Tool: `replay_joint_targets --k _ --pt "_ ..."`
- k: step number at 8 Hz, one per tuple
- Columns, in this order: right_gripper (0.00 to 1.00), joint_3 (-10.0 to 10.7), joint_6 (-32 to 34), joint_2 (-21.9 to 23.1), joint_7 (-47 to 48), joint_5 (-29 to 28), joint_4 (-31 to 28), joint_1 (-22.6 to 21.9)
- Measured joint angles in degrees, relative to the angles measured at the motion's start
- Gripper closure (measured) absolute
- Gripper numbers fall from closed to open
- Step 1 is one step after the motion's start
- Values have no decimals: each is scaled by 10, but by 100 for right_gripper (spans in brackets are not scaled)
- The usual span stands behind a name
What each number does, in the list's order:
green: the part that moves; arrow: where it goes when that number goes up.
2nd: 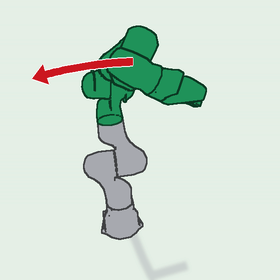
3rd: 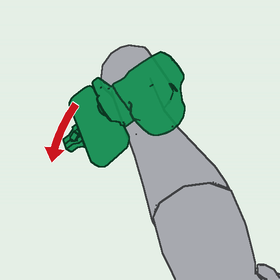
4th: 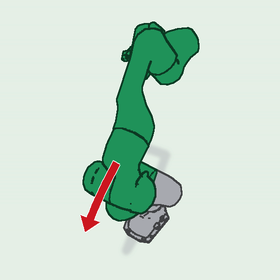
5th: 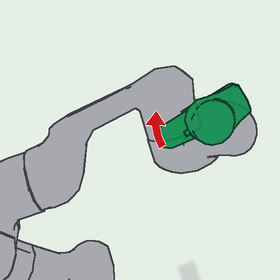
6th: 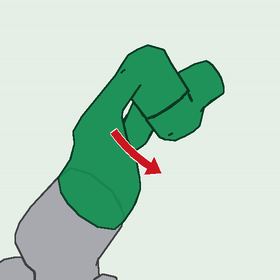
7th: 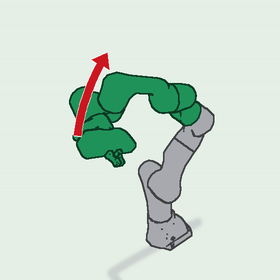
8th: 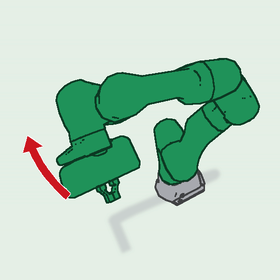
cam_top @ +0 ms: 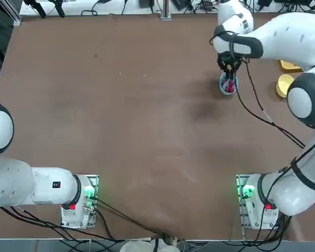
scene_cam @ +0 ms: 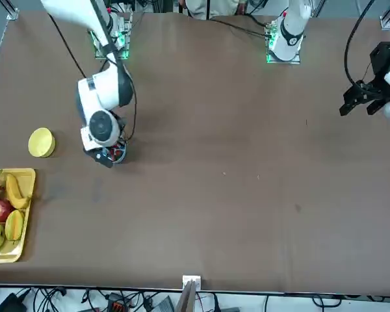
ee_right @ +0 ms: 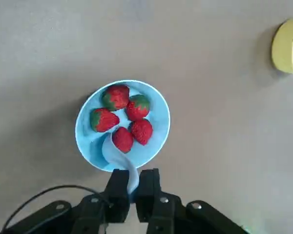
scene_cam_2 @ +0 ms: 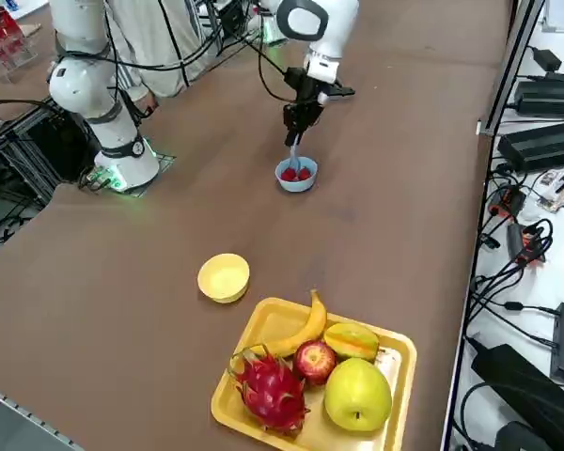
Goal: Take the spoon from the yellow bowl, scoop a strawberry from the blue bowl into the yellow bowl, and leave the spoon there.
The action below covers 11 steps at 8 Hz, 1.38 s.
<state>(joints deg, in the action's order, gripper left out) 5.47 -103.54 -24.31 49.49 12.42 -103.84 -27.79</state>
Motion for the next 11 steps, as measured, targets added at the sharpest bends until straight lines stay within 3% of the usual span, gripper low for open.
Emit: replay_joint_targets --k 6,11 --pt "89 -1 57 -76 22 101 74 -73" --pt "89 0 102 -128 23 181 89 -114"
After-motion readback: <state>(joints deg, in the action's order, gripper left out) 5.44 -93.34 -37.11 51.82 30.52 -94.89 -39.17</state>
